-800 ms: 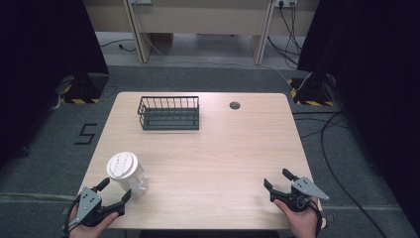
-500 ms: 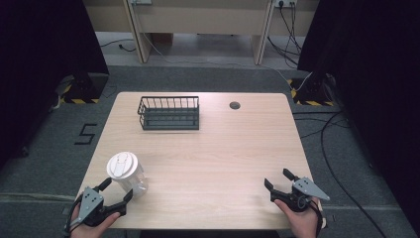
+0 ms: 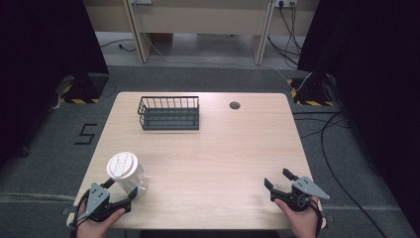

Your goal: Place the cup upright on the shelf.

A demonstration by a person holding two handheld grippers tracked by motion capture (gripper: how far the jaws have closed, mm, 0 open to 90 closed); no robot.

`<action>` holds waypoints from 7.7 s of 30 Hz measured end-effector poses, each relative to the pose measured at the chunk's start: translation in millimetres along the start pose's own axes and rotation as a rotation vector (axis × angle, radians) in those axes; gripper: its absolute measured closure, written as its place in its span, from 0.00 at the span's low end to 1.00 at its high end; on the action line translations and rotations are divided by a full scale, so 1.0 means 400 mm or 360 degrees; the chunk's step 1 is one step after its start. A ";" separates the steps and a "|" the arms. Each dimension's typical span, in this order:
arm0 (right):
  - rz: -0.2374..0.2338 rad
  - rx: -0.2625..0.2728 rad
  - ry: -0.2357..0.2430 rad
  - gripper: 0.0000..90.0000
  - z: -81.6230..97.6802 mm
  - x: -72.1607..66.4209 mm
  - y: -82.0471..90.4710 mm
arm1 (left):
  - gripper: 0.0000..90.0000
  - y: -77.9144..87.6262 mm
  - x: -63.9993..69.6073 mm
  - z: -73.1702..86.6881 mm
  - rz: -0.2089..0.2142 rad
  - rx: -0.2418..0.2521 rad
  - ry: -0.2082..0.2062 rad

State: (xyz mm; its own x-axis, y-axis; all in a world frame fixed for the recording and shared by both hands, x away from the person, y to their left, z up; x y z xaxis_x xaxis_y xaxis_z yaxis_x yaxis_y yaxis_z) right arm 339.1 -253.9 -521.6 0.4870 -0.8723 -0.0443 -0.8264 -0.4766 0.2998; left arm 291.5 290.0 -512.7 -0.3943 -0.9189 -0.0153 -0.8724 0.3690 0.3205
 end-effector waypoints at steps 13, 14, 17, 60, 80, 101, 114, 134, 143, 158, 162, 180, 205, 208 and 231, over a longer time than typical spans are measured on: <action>-0.0002 -0.0006 0.0000 0.19 0.000 0.000 -0.001 | 0.16 -0.044 -0.002 -0.022 0.0030 0.0029 -0.0022; -0.0002 -0.0005 0.0000 0.19 0.000 0.000 -0.001 | 0.16 -0.047 -0.002 -0.023 0.0034 0.0032 -0.0020; -0.0001 -0.0007 0.0001 0.19 0.000 0.001 -0.001 | 0.16 -0.051 -0.003 -0.021 0.0039 0.0037 -0.0029; -0.0013 -0.0007 -0.0020 0.20 0.000 0.003 -0.001 | 0.19 -0.074 -0.013 -0.101 0.0097 0.0198 -0.0030; -0.0014 -0.0017 -0.0024 0.20 0.000 0.002 -0.002 | 0.19 -0.114 -0.021 -0.140 0.0112 0.0222 -0.0008; -0.0013 -0.0017 -0.0023 0.20 0.000 0.003 -0.002 | 0.19 -0.182 -0.024 -0.213 0.0122 0.0261 -0.0024; -0.0015 -0.0020 -0.0039 0.20 0.000 0.005 -0.002 | 0.19 -0.216 -0.035 -0.250 0.0119 0.0260 -0.0039; -0.0014 -0.0025 -0.0013 0.21 0.000 0.003 -0.003 | 0.19 -0.271 -0.037 -0.300 0.0132 0.0289 -0.0040; -0.0014 -0.0026 -0.0015 0.21 0.000 0.002 -0.003 | 0.19 -0.296 -0.044 -0.325 0.0125 0.0301 -0.0030; -0.0014 -0.0031 -0.0015 0.21 0.000 0.001 -0.004 | 0.19 -0.347 -0.036 -0.346 0.0137 0.0303 -0.0011; -0.0016 -0.0027 -0.0020 0.21 0.000 0.002 -0.003 | 0.19 -0.362 -0.027 -0.351 0.0144 0.0297 -0.0002; -0.0018 -0.0027 -0.0025 0.21 0.000 0.002 -0.003 | 0.20 -0.391 -0.036 -0.402 0.0137 0.0300 -0.0024; -0.0020 -0.0021 -0.0025 0.21 0.000 0.004 -0.002 | 0.20 -0.443 -0.040 -0.459 0.0131 0.0302 -0.0018; -0.0015 -0.0019 -0.0032 0.21 0.000 0.005 -0.002 | 0.19 -0.449 -0.041 -0.468 0.0130 0.0306 -0.0015; -0.0020 -0.0014 -0.0051 0.22 0.000 0.006 -0.001 | 0.19 -0.508 -0.049 -0.520 0.0125 0.0299 0.0002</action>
State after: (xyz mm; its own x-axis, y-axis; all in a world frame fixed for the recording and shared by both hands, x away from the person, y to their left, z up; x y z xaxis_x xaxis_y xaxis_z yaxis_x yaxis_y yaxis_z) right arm 340.8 -255.8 -521.9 0.4878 -0.8694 -0.0784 -0.8178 -0.4866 0.3073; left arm 536.5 204.1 -380.4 -0.4632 -0.8863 0.0041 -0.8775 0.4592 0.1386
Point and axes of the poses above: each handheld gripper's, and its own axes: y roughly backward along the jaws, z roughly out of its underside, x roughly to its right, the point moved 3 cm from there along -y, roughly forward along the jaws, and after that the axes turned 1 degree about y, right-handed, at the moved point
